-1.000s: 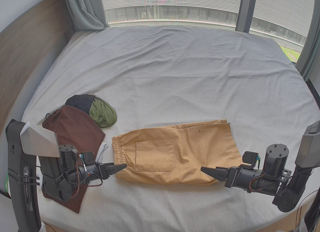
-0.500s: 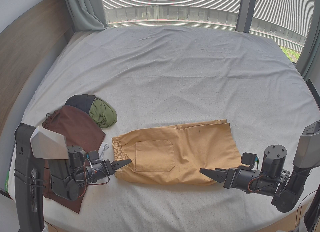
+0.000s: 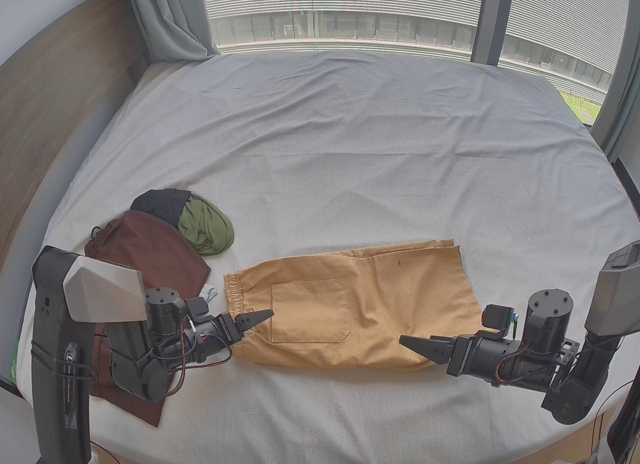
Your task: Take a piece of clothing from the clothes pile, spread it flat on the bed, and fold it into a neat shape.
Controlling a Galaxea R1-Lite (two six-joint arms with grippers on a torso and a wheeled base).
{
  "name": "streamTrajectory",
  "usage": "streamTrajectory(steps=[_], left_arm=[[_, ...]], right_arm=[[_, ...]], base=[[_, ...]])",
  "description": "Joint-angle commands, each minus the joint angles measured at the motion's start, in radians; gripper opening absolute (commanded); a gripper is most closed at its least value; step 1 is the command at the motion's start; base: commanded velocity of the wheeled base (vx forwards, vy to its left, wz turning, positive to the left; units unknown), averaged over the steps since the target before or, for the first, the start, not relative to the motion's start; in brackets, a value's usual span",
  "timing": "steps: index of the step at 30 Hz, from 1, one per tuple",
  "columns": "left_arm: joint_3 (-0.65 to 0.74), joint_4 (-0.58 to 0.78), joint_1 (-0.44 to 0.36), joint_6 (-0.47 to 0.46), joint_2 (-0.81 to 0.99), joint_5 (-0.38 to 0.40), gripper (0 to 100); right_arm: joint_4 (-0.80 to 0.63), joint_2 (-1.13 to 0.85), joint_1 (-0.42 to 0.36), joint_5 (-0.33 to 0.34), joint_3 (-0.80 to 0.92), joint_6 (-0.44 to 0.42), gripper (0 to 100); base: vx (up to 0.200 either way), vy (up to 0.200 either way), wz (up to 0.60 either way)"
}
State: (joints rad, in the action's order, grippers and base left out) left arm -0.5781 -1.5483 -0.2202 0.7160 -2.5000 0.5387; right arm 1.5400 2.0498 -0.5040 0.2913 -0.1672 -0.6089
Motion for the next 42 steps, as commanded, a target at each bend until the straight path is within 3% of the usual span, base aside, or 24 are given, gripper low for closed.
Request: streamTrajectory(steps=[1,9,10,42], left_arm=[[-0.002,-0.003,-0.005,0.007,0.003,-0.011,100],[-0.002,-0.004,-0.013,0.007,0.003,-0.016,100],[-0.002,-0.004,-0.013,0.008,0.003,-0.016,0],[0.011,-0.006,-0.008,-0.007,0.033,-0.006,0]], right_arm=[[0.000,0.001,-0.001,0.000,0.000,0.000,100],[0.000,0.001,0.001,0.000,-0.002,0.000,100],[0.000,0.001,0.002,0.000,-0.003,0.000,100],[0.000,0.000,0.002,0.002,-0.012,0.000,100]], base=[[0.000,0.000,0.00],[0.000,0.000,0.00],[0.000,0.000,0.00],[0.000,0.000,0.00]])
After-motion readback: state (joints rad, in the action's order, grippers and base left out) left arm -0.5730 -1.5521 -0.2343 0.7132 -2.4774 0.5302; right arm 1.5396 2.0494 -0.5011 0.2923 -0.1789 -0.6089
